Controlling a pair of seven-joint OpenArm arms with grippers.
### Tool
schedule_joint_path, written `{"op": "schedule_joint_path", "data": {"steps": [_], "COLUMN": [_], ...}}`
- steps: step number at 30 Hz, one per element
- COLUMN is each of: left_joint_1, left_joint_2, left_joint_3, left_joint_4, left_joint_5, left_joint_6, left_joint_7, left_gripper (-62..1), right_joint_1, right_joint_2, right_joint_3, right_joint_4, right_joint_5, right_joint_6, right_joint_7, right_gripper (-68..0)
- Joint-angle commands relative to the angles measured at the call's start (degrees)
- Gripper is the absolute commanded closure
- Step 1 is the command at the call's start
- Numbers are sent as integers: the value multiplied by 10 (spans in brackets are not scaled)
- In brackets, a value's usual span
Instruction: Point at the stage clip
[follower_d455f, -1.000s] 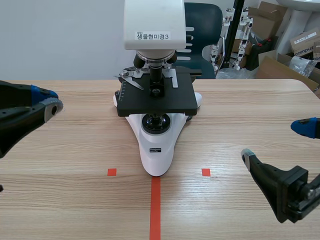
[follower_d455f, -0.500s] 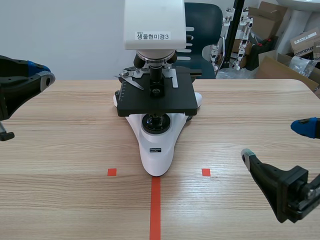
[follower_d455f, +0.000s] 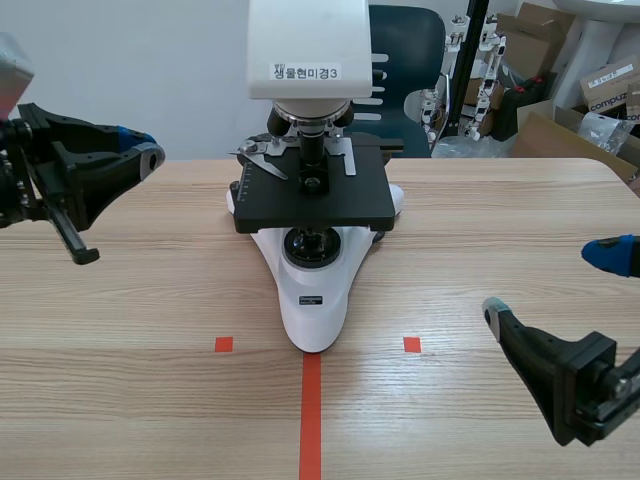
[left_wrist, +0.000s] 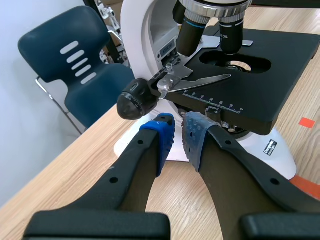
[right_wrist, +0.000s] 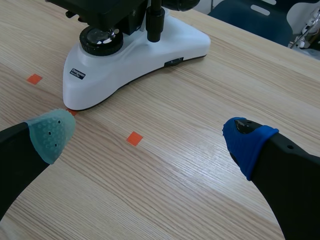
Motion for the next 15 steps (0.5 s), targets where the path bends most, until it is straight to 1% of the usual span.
{"op": "schedule_joint_path", "data": {"steps": [1, 4, 7, 10, 13, 15], "left_joint_1": [-14, -33, -45, -55, -64, -70], "left_joint_2": [9, 24, 36, 49, 56, 61], "left_joint_3": [2, 14, 24, 24, 24, 24], "left_joint_4": [-3, -22, -36, -45, -45, -45], "left_joint_5": [-4, 2, 2, 3, 12, 18], "left_joint_6": [0, -12, -14, -31, -41, -41], "left_joint_7": [-10, -10, -10, -9, 0, 6], "left_gripper": [-50, -49, -49, -49, -49, -49], "right_joint_1": [5, 5, 5, 5, 5, 5], "right_joint_2": [8, 8, 8, 8, 8, 8], "right_joint_3": [3, 3, 3, 3, 3, 3], "right_joint_4": [4, 4, 4, 4, 4, 4], "right_joint_5": [2, 2, 2, 2, 2, 2], "right_joint_6": [-2, -2, -2, -2, -2, -2], "right_joint_7": [7, 7, 7, 7, 7, 7], "right_gripper": [-679, -679, -679, -679, -679, -679]}}
